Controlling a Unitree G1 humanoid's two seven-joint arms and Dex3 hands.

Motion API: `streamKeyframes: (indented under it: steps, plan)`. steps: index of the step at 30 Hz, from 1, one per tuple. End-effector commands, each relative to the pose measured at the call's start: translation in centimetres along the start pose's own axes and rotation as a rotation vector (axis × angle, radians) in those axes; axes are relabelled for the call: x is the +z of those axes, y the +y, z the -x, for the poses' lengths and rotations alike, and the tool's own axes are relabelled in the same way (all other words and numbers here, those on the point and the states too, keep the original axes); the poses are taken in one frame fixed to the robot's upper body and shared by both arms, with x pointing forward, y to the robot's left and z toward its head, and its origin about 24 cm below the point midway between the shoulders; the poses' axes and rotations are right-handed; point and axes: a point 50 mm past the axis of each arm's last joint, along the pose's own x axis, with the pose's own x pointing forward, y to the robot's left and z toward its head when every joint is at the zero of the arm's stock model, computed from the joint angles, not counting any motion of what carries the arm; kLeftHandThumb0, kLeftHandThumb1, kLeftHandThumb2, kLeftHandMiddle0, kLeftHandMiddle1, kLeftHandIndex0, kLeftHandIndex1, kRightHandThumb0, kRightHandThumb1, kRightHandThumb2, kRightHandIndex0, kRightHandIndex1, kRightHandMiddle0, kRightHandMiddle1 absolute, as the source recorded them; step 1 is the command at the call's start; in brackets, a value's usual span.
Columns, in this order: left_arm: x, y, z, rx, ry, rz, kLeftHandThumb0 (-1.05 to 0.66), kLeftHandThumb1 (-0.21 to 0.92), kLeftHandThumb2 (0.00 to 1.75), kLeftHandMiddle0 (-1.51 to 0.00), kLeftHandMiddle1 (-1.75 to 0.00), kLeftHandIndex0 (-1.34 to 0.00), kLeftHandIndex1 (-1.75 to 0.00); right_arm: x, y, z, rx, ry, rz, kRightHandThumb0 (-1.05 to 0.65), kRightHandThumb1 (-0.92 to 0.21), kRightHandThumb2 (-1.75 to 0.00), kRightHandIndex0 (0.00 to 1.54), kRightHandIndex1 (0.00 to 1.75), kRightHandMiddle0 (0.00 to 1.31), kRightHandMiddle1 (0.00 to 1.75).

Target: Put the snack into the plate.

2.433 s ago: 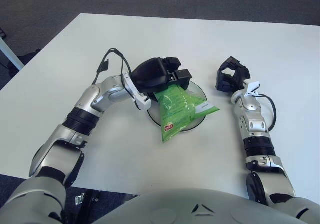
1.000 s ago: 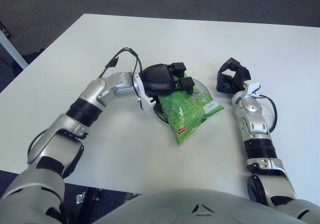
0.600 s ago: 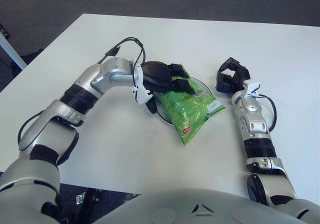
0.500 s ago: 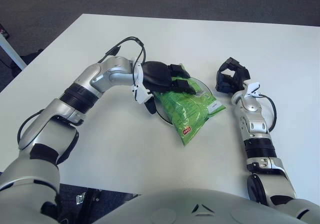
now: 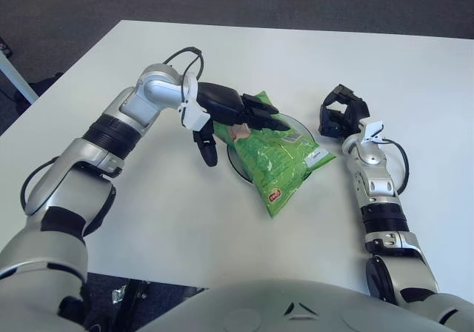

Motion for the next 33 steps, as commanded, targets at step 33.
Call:
streamKeyframes:
  steps: [33]
  plan:
    - [-0.4, 1.8, 7.2, 0.488, 0.058, 0.2, -1.04, 0.91, 0.23, 0.0, 0.0, 0.0, 0.0, -3.9, -0.2, 2.0, 0.007, 0.192, -0.012, -0.5, -0.28, -1.37, 1.3, 1.75, 0.65, 1.75]
